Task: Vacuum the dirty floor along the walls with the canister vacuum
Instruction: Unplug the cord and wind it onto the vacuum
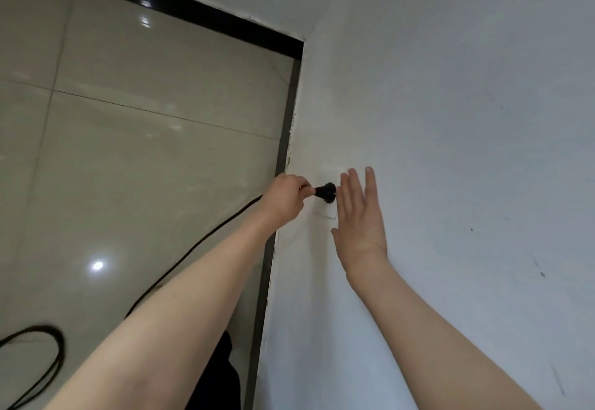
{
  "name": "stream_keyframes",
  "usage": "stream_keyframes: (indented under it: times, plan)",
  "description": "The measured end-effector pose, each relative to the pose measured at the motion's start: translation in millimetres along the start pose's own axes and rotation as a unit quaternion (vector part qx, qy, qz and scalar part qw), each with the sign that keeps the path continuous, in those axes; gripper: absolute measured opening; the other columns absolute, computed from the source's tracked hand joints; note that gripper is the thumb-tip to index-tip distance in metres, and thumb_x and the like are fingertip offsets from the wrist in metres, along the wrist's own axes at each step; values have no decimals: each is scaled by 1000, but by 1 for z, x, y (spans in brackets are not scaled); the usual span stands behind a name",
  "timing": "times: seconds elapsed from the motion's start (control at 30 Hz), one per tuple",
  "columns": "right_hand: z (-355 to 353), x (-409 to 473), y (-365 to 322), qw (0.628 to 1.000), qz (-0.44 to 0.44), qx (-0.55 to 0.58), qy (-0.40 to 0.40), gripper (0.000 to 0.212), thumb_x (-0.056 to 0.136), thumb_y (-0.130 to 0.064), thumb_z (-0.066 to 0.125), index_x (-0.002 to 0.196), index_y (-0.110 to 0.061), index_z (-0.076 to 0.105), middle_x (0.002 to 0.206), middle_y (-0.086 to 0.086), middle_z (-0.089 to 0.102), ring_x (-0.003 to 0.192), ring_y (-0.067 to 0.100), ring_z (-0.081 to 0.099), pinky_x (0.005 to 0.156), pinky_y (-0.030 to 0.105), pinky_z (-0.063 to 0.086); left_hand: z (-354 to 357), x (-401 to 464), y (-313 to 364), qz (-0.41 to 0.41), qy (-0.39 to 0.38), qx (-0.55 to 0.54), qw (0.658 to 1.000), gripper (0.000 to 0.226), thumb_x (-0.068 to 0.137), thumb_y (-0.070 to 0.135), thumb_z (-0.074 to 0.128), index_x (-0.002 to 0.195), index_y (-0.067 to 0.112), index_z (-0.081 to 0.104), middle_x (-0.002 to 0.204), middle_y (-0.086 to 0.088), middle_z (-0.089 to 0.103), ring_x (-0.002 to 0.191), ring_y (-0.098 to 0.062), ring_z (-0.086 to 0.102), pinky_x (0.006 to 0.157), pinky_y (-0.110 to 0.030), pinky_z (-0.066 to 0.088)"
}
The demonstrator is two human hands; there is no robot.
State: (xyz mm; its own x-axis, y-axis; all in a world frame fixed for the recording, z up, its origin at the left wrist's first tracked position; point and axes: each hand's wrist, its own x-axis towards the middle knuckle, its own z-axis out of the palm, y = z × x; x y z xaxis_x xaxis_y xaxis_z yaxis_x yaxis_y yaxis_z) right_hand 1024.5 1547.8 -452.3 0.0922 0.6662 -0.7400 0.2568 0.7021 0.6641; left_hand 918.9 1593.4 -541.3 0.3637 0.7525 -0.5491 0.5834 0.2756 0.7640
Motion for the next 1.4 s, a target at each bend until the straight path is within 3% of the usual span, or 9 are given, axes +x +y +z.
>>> stream_keyframes:
  times: [0.33, 0.47, 0.7, 0.77, 0.87, 1.03, 1.2, 1.3, 1.4]
  plan:
    - [-6, -10, 8, 998, -25, 51, 6, 69, 105, -44, 18, 152, 1, -7, 161, 20, -7, 149, 39, -8, 108, 62, -17, -26, -22, -10, -90, 16, 21, 996, 27, 99, 20, 49, 113, 5, 67, 106, -19, 66, 98, -31, 59, 68, -24, 32]
    - [-21, -11, -2, 959, -52, 279, 27, 60, 105, -30, 27, 153, 0, 6, 162, 19, 7, 150, 33, 2, 118, 50, -9, -90, -84, -71, -158, 103, -63, 980, 21, 98, 17, 49, 108, 4, 63, 82, -14, 63, 85, -27, 56, 64, -29, 36]
    - [-136, -44, -65, 566, -179, 803, -46, 81, 92, -35, 63, 155, -17, 16, 159, 7, 25, 145, 24, 27, 117, 32, 23, -149, -175, -60, -136, 169, -477, 852, 9, 100, 6, 42, 97, 6, 50, 70, -4, 48, 63, -12, 52, 75, -30, 56]
    - [-176, -56, -74, 508, -207, 835, -45, 72, 92, -32, 65, 152, -18, 29, 156, 4, 32, 144, 19, 30, 112, 24, 23, -166, -203, -54, -110, 186, -533, 818, 9, 100, 5, 41, 96, 5, 49, 69, -5, 49, 62, -12, 53, 77, -35, 56]
    - [-222, -77, -81, 485, -224, 844, -39, 30, 98, -25, 56, 117, -3, 63, 120, 10, 63, 117, 22, 57, 86, 23, 37, -203, -244, -48, -77, 237, -576, 778, 8, 99, 5, 41, 95, 5, 48, 67, -5, 51, 62, -14, 55, 79, -38, 56]
    - [-266, -133, -43, 433, -237, 870, 14, 24, 96, -13, 59, 73, -12, 54, 68, 8, 56, 54, 3, 48, 56, 12, 36, -262, -332, -56, -94, 383, -562, 727, 14, 99, 10, 45, 87, 5, 51, 73, -6, 63, 69, -16, 65, 77, -36, 58]
    - [-315, -215, 23, 443, -298, 839, 109, 8, 93, -13, 64, 86, -13, 68, 59, -11, 49, 50, -1, 41, 55, 14, 32, -284, -452, -51, -191, 422, -551, 694, 24, 97, 28, 53, 83, 8, 58, 73, -5, 70, 73, -17, 66, 79, -33, 54]
    - [-352, -269, 41, 520, -379, 744, 178, 18, 95, -15, 61, 104, -5, 72, 57, -21, 50, 51, -8, 47, 54, 7, 33, -282, -519, -47, -296, 471, -336, 760, 34, 84, 41, 62, 96, 10, 56, 87, -2, 63, 81, -18, 61, 81, -32, 47]
    - [-392, -325, 49, 567, -446, 652, 235, 22, 96, -18, 60, 110, -7, 73, 83, -8, 61, 69, 1, 49, 60, 4, 34, -284, -573, -29, -197, 468, -134, 851, 50, 86, 15, 64, 131, 19, 42, 120, 8, 47, 114, -11, 45, 99, -25, 35]
